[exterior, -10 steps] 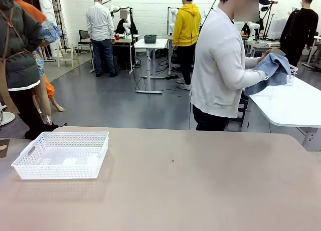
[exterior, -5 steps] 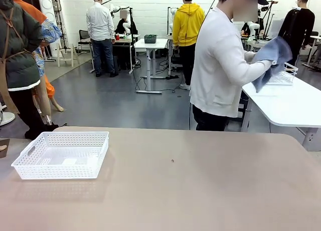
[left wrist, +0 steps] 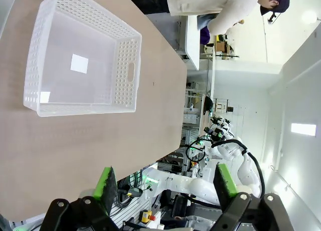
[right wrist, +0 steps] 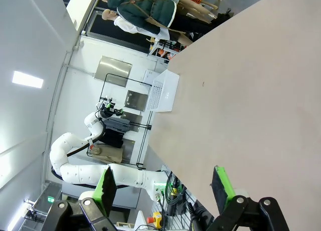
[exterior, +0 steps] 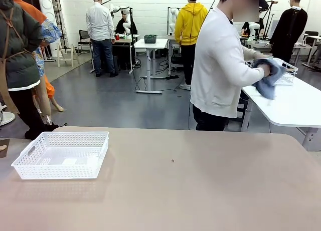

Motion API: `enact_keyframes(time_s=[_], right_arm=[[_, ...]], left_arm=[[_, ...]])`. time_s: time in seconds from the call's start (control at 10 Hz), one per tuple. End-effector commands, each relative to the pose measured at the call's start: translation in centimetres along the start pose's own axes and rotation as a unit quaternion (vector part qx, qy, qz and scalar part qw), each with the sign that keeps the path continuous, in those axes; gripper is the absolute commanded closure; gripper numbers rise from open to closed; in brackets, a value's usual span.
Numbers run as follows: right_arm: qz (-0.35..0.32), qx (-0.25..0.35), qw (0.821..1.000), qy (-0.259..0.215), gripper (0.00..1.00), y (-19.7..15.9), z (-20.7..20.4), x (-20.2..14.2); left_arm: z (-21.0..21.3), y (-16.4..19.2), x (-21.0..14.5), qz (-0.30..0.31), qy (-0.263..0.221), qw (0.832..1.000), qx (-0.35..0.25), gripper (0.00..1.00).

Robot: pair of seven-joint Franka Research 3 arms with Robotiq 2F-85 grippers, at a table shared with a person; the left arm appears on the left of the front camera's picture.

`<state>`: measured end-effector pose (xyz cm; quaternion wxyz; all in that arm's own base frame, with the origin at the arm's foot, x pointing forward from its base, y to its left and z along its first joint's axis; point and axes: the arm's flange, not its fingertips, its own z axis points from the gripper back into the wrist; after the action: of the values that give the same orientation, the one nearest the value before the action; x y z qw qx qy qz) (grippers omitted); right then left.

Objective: Clean and organize the cups into the basket.
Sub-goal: Pick up the Organizing basket and move it to the center of the table, then pick up the Reusable plastic cup from the right side of the table and place it inside the Organizing basket.

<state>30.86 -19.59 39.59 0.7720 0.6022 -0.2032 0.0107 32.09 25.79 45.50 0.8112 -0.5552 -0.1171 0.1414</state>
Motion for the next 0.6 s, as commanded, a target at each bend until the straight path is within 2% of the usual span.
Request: enact_keyframes(time_s=[0.0,0.5], right_arm=[[-0.003,-0.003,1.0,-0.002,0.0,-0.06,0.0,0.07],[-0.003,-0.003,1.0,-0.002,0.0,-0.06,0.0,0.07]], left_arm=[[0.13,-0.03,-0.03,-0.004,-0.003,1.0,-0.011,0.0],[0.13,-0.03,-0.03,-0.004,-0.003,1.0,-0.011,0.0]])
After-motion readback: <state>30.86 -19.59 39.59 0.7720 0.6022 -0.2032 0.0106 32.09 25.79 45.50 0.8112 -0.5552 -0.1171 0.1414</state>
